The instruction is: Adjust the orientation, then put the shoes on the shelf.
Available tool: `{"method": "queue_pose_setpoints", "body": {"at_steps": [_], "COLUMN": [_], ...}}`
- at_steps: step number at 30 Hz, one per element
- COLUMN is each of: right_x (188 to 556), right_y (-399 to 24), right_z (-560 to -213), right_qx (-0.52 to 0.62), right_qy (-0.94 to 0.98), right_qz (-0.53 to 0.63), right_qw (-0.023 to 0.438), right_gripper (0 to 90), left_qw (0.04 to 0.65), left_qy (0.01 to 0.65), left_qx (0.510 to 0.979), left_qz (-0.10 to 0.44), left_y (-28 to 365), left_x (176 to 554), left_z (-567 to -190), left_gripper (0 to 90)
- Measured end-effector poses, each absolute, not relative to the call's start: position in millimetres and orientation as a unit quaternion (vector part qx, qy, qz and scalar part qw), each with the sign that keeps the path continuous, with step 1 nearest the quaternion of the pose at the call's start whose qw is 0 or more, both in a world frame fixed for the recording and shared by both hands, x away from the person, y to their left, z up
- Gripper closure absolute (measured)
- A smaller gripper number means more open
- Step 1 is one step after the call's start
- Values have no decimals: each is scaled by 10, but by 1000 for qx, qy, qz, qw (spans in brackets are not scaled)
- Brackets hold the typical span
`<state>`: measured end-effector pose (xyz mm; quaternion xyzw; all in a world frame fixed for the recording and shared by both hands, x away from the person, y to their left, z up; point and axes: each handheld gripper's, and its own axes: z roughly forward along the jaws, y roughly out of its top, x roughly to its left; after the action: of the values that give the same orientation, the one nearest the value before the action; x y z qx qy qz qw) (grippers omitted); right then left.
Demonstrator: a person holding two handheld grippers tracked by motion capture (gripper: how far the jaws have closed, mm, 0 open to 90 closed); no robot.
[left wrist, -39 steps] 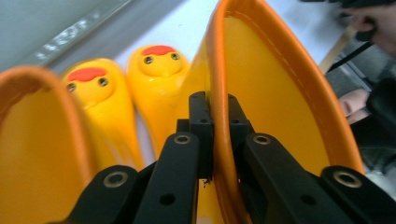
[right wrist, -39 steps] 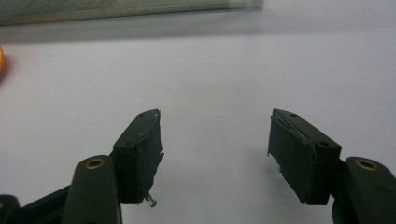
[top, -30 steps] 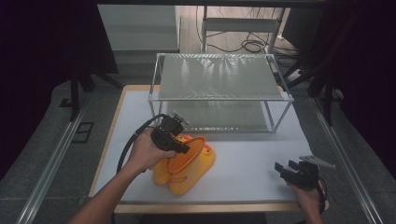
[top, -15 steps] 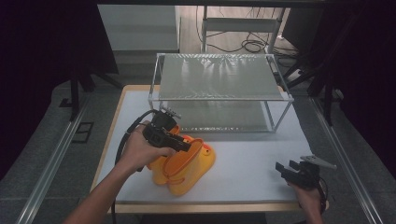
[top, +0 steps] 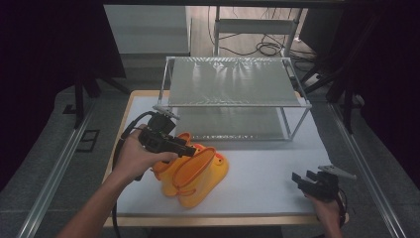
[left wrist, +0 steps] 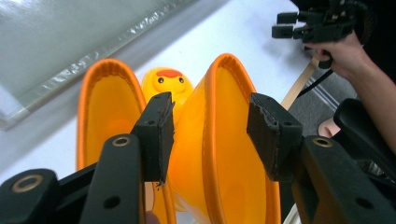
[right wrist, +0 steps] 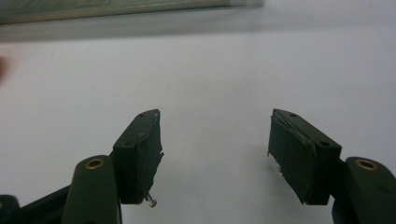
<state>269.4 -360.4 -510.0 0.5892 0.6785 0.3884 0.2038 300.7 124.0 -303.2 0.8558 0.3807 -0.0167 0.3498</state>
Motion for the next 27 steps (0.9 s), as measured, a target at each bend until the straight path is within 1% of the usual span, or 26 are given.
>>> {"method": "queue_pose_setpoints", "body": {"at_steps": [9, 15, 22, 27], "right_x": [2692, 2695, 2691, 2693], "right_y": [-3608, -3589, -3599, -3589], "right_z": [-5107, -5109, -5111, -5114], "right_qx": [589, 588, 589, 589], "right_qy": [679, 680, 680, 681], "right_qz": [389, 388, 387, 386], "right_qw": [204, 203, 204, 203], "right_gripper": [343, 343, 343, 343], "left_qw": [355, 354, 336, 321], "left_qy": [392, 391, 392, 390], "left_qx": [848, 849, 856, 863], "left_qz": [-12, -18, -31, -35], "left_y": [1393, 1427, 1458, 1413], "left_x": [3001, 2979, 2989, 3000], "left_z": [-2966, -2982, -3058, -3102], "left_gripper": [482, 470, 466, 458]}}
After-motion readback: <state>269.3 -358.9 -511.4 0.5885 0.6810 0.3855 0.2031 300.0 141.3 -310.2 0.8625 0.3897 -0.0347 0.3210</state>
